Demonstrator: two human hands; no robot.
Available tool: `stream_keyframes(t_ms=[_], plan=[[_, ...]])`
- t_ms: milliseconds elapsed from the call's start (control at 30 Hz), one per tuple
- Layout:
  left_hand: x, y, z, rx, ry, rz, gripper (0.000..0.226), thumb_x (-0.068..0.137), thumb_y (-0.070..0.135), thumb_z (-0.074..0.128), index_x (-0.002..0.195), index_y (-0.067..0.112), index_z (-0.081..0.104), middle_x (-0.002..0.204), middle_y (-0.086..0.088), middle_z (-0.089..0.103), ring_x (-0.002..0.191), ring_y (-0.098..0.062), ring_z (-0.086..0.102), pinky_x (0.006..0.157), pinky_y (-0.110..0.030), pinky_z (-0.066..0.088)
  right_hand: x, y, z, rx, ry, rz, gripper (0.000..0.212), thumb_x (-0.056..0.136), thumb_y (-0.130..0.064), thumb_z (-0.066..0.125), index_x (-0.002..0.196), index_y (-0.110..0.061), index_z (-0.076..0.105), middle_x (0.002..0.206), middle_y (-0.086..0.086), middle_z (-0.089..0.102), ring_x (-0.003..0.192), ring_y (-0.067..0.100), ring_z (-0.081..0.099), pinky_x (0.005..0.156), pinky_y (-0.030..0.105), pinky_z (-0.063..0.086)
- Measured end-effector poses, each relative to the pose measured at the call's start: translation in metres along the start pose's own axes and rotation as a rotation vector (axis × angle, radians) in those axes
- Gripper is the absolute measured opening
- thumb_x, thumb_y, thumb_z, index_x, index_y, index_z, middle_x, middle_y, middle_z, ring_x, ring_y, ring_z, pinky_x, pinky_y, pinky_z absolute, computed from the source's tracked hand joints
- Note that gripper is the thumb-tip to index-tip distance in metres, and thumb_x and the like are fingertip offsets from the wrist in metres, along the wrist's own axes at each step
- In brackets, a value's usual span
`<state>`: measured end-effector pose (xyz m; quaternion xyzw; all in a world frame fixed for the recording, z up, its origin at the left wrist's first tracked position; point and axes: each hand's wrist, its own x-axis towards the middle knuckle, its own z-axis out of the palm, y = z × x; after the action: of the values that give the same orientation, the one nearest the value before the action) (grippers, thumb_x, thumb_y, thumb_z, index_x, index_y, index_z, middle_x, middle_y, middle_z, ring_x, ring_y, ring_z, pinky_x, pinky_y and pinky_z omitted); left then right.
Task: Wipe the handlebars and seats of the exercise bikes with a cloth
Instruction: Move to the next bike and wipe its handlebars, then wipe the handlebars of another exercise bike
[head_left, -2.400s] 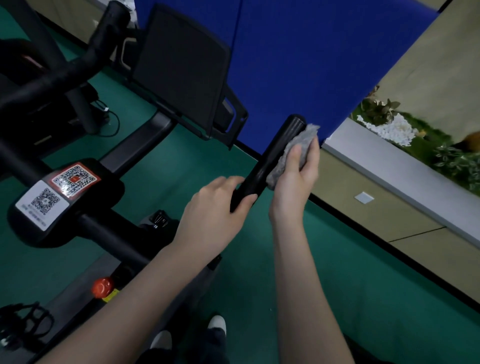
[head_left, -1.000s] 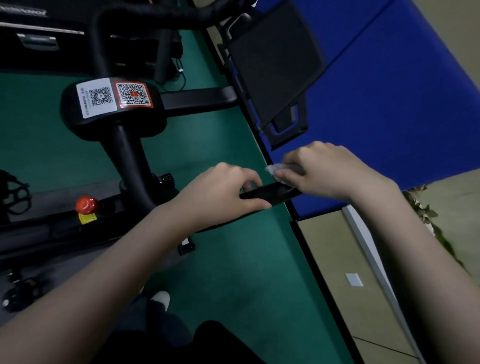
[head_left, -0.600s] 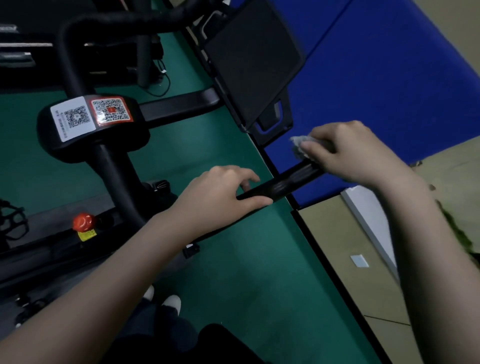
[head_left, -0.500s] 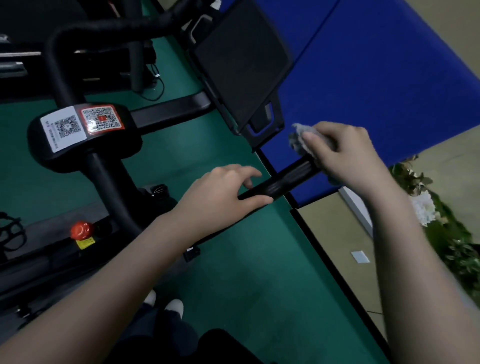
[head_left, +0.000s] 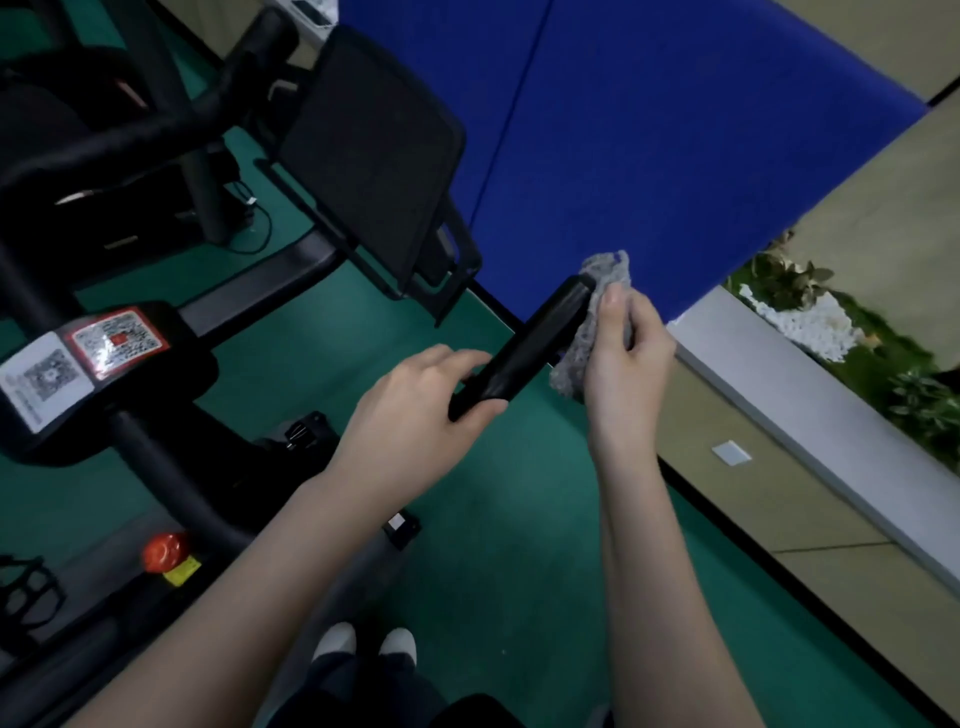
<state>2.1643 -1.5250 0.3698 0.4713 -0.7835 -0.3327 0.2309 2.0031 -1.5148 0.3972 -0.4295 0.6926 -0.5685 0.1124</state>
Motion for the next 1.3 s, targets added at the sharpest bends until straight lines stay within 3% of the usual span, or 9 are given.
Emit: stream_keyframes(t_ms=[200,300,367,433,633,767,1000,1167,1300], plan=[[-0.002,0.011,-0.003,0.031,0.108,0.127,0.041,0.088,0.049,0.053,0.122,0.026,0.057,0.109,0.014,0.053,0.098,-0.009,0.057,0.079,-0.031,0.050,-0.015,0.015,-0.024,-0.010,-0.032,0.099,0.025,0.099,-0.027,0.050,0.082,-0.015,0.063,0.066,-0.011,0.055,0.060,-0.001,0.047,0.059,0.015,0.038],[-0.003,0.020,-0.003,0.044,0.161,0.216,0.036,0.089,0.040,0.058,0.119,0.020,0.061,0.106,0.011,0.055,0.095,-0.010,0.057,0.075,-0.029,0.049,-0.022,0.021,-0.040,0.006,-0.024,0.190,0.021,0.098,-0.029,0.051,0.095,-0.015,0.067,0.087,0.001,0.070,0.083,0.014,0.067,0.077,0.035,0.054],[-0.004,0.026,-0.002,0.058,0.186,0.279,0.034,0.089,0.035,0.059,0.117,0.015,0.062,0.105,0.007,0.058,0.093,-0.013,0.057,0.075,-0.032,0.051,-0.025,0.026,-0.051,0.027,-0.010,0.238,0.022,0.098,-0.030,0.052,0.100,-0.014,0.067,0.090,0.010,0.071,0.083,0.025,0.069,0.077,0.049,0.056],[-0.005,0.033,0.001,0.072,0.188,0.337,0.032,0.089,0.031,0.060,0.115,0.012,0.064,0.102,0.005,0.061,0.090,-0.015,0.057,0.076,-0.034,0.051,-0.028,0.032,-0.062,0.027,0.012,0.259,0.023,0.098,-0.031,0.052,0.099,-0.014,0.067,0.087,0.011,0.071,0.080,0.027,0.069,0.075,0.050,0.057],[0.003,0.065,0.033,0.138,0.040,0.397,0.032,0.090,0.030,0.061,0.117,0.014,0.063,0.103,0.004,0.065,0.095,-0.019,0.060,0.080,-0.040,0.052,-0.033,0.054,-0.096,0.090,0.045,0.310,0.019,0.097,-0.028,0.053,0.100,-0.017,0.068,0.085,0.009,0.072,0.073,0.024,0.070,0.059,0.027,0.054],[0.013,0.086,0.074,0.196,-0.058,0.379,0.039,0.092,0.036,0.056,0.126,0.017,0.058,0.115,0.002,0.066,0.108,-0.021,0.058,0.091,-0.038,0.048,-0.031,0.074,-0.136,0.087,0.054,0.320,0.019,0.097,-0.027,0.053,0.103,-0.017,0.067,0.086,0.009,0.072,0.072,0.022,0.070,0.056,0.022,0.051],[0.031,0.127,0.168,0.351,-0.205,0.387,0.046,0.094,0.042,0.050,0.133,0.018,0.050,0.125,-0.002,0.062,0.116,-0.022,0.055,0.101,-0.036,0.040,-0.024,0.123,-0.235,0.022,0.131,0.360,0.019,0.097,-0.026,0.054,0.102,-0.015,0.068,0.089,0.005,0.071,0.084,0.028,0.069,0.078,0.049,0.056],[0.041,0.146,0.235,0.474,-0.310,0.377,0.052,0.094,0.045,0.047,0.139,0.018,0.043,0.133,-0.003,0.056,0.125,-0.020,0.048,0.107,-0.033,0.031,-0.024,0.157,-0.305,-0.003,0.177,0.374,0.019,0.096,-0.028,0.054,0.101,-0.016,0.068,0.088,0.005,0.072,0.084,0.030,0.069,0.077,0.052,0.055],[0.050,0.154,0.272,0.541,-0.434,0.347,0.058,0.094,0.050,0.044,0.144,0.021,0.035,0.148,0.001,0.039,0.135,-0.018,0.036,0.111,-0.034,0.025,-0.022,0.178,-0.340,0.014,0.234,0.427,0.018,0.096,-0.026,0.054,0.099,-0.015,0.069,0.084,0.003,0.071,0.080,0.027,0.069,0.073,0.052,0.057]])
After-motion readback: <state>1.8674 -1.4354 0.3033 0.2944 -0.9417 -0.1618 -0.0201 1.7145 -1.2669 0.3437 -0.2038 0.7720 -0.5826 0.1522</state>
